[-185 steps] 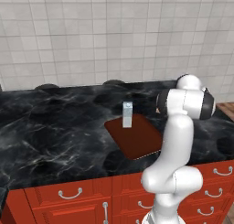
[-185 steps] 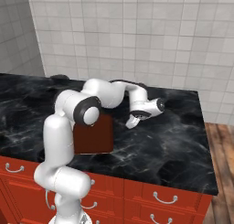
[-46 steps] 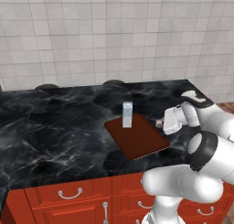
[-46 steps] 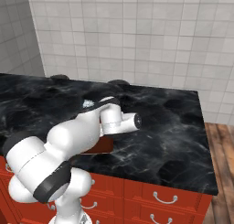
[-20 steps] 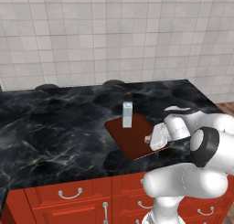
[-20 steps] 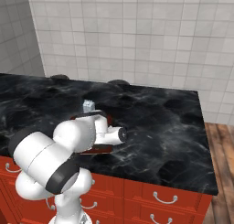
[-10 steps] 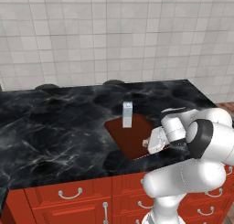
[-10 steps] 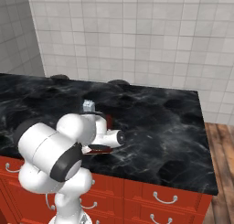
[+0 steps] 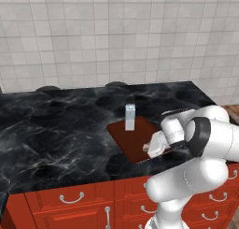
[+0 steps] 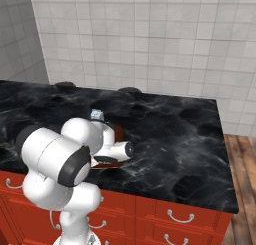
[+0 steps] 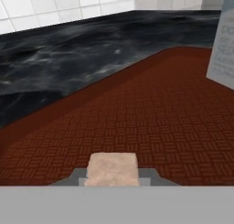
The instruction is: Take out the milk from the fridge and place it on the tray on the counter. Then take the sugar cube near the tray and place it in the tray.
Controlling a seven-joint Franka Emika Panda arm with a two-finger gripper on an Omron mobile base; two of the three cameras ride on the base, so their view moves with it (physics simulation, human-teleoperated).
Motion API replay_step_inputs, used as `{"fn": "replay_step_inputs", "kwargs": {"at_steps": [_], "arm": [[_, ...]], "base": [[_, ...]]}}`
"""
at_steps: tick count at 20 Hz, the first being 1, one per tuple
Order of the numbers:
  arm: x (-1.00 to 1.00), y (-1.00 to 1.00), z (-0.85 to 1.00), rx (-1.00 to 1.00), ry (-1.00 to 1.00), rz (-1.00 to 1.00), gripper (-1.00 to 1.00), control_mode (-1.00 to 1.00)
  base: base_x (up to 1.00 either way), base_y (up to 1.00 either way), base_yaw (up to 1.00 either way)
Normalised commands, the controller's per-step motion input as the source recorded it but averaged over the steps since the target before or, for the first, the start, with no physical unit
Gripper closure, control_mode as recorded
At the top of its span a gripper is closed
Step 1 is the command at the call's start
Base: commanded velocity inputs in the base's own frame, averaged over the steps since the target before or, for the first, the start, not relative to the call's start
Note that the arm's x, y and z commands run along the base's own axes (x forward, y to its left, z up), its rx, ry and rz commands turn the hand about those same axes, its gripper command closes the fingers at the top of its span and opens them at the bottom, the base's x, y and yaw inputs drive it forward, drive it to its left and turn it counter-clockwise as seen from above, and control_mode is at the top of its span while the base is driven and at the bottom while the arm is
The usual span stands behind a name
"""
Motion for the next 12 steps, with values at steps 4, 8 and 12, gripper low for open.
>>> {"fn": "replay_step_inputs", "kwargs": {"at_steps": [4,8,12], "arm": [[0.14,0.14,-0.17,0.00,0.08,0.00,1.00,-1.00],[0.03,0.11,-0.12,0.00,0.02,0.00,1.00,-1.00],[-0.01,0.16,-0.13,-0.01,0.00,0.00,-1.00,-1.00]], "base": [[0.00,0.00,0.00],[0.00,0.00,0.00],[0.00,0.00,0.00]]}}
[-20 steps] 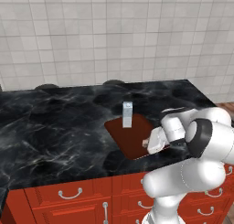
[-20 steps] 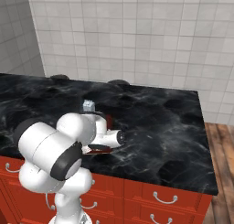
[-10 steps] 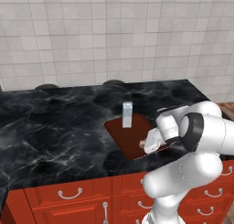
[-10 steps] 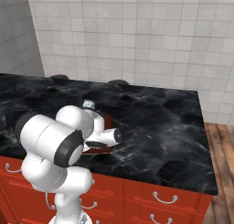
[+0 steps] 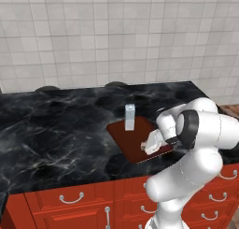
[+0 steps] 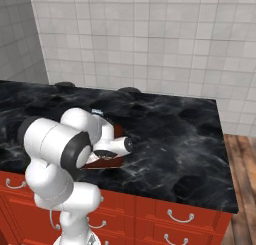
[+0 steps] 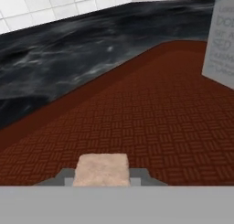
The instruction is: Take out the milk from the fridge and place it on the tray on the counter. Then take the sugar cube near the tray and place it in the tray.
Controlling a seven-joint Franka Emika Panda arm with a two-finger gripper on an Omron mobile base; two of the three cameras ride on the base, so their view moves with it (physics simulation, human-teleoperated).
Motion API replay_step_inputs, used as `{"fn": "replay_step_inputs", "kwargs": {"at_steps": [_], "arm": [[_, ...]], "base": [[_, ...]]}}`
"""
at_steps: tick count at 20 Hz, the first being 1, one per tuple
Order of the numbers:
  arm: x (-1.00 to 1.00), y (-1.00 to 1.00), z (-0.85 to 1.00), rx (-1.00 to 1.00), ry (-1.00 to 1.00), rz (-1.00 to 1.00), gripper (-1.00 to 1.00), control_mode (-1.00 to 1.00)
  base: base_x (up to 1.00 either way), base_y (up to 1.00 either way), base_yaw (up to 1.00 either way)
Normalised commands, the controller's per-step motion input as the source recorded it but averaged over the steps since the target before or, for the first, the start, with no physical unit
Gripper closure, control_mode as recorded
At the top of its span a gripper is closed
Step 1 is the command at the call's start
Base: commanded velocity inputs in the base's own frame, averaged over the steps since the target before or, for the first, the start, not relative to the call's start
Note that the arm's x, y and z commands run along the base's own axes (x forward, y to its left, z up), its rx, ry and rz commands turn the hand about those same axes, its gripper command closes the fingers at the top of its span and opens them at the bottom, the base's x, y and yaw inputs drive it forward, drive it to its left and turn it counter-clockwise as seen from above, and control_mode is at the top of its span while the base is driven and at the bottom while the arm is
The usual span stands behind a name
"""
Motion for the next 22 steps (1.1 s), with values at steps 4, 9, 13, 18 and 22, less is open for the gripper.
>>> {"fn": "replay_step_inputs", "kwargs": {"at_steps": [4,9,13,18,22], "arm": [[-0.27,0.00,0.04,0.00,-0.04,0.00,-1.00,-1.00],[-0.33,0.00,0.17,0.00,-0.05,0.00,-1.00,-1.00],[-0.29,0.00,0.86,0.00,-0.08,0.00,-1.00,-1.00],[-0.21,0.00,0.94,0.00,-0.06,0.00,-1.00,-1.00],[-0.35,-0.01,0.97,0.00,-0.03,0.00,-1.00,-1.00]], "base": [[0.00,0.00,0.00],[0.00,0.00,0.00],[0.00,0.00,0.00],[0.00,0.00,0.00],[0.00,0.00,0.00]]}}
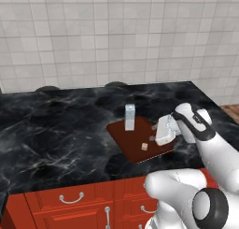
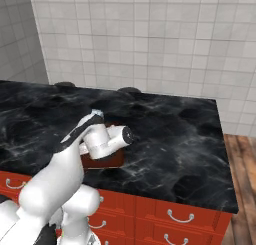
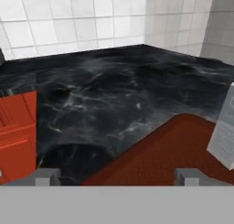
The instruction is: Take out the milk from the fridge and place it on the tray on the counter. Then take the sugar cube near the tray and place it in the tray.
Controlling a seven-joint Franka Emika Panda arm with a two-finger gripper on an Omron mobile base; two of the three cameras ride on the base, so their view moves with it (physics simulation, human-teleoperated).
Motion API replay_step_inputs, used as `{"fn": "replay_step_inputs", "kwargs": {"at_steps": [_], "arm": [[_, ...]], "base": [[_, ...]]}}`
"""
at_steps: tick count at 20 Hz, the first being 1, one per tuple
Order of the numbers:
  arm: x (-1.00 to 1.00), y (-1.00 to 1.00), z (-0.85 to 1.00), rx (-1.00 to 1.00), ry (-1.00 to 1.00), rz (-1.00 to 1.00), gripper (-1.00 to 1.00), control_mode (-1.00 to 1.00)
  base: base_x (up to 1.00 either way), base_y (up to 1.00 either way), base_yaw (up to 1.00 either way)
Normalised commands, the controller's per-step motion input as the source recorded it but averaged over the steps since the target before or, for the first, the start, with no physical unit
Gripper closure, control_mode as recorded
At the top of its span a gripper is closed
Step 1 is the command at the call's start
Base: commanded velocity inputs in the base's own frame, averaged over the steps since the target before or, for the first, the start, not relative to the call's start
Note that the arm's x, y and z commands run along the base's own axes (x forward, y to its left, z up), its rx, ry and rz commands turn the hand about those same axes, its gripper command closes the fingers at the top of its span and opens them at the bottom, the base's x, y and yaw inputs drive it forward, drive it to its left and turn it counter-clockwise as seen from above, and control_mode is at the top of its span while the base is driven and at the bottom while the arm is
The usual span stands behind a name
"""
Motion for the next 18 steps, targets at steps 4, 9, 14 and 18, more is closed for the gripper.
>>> {"fn": "replay_step_inputs", "kwargs": {"at_steps": [4,9,14,18], "arm": [[-0.74,0.00,0.89,0.00,-0.01,0.00,-1.00,-1.00],[-0.79,0.01,0.98,0.00,-0.03,0.00,-1.00,-1.00],[-0.88,0.00,0.98,0.00,0.00,0.00,-1.00,-1.00],[-0.99,0.00,0.98,0.00,-0.03,0.00,-1.00,-1.00]], "base": [[0.00,0.00,0.00],[0.00,0.00,0.00],[0.00,0.00,0.00],[0.00,0.00,0.00]]}}
